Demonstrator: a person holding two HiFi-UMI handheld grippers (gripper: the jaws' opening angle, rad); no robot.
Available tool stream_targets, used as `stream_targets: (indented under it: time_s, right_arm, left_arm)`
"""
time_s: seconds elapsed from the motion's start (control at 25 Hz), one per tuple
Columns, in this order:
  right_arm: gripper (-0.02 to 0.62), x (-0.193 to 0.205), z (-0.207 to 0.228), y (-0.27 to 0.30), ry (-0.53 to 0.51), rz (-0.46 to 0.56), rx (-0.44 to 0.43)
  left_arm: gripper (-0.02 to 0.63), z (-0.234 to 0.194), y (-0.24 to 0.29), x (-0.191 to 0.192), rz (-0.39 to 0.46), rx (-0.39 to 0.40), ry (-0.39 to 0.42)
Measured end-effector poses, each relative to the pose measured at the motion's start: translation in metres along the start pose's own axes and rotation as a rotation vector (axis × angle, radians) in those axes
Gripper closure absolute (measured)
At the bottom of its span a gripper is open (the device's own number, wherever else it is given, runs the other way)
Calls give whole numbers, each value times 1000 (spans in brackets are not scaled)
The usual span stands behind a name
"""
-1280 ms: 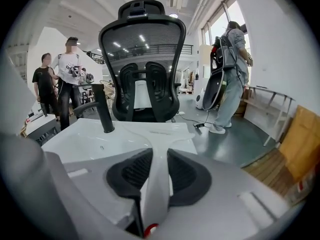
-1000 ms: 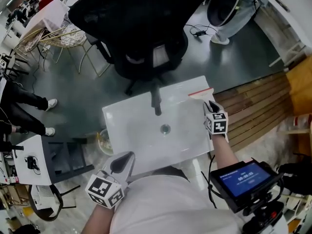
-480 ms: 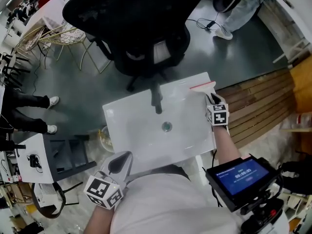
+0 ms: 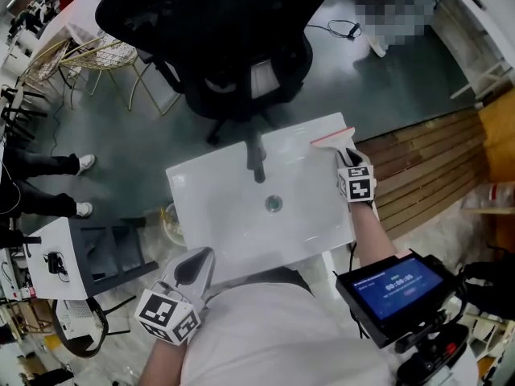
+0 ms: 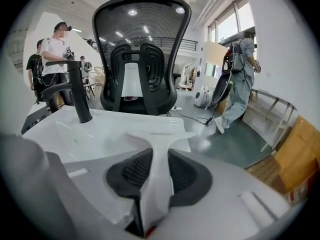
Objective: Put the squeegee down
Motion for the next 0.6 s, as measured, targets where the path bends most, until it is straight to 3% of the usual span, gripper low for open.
stream_targets:
  time_s: [0.6]
  right_arm:
    - [453,3,-2,-15,-5,5,7]
  left_arm:
    - [599,3,8,7,21,51,0]
Point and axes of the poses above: the fingertips, and each gripper's own axes: y forward along the fingers, z to its right, x out of its underside, the point moved 10 cm from there along -y, backward along the fingers, and after that the axes turned 12 degrees about -x, right-handed, at the moved point
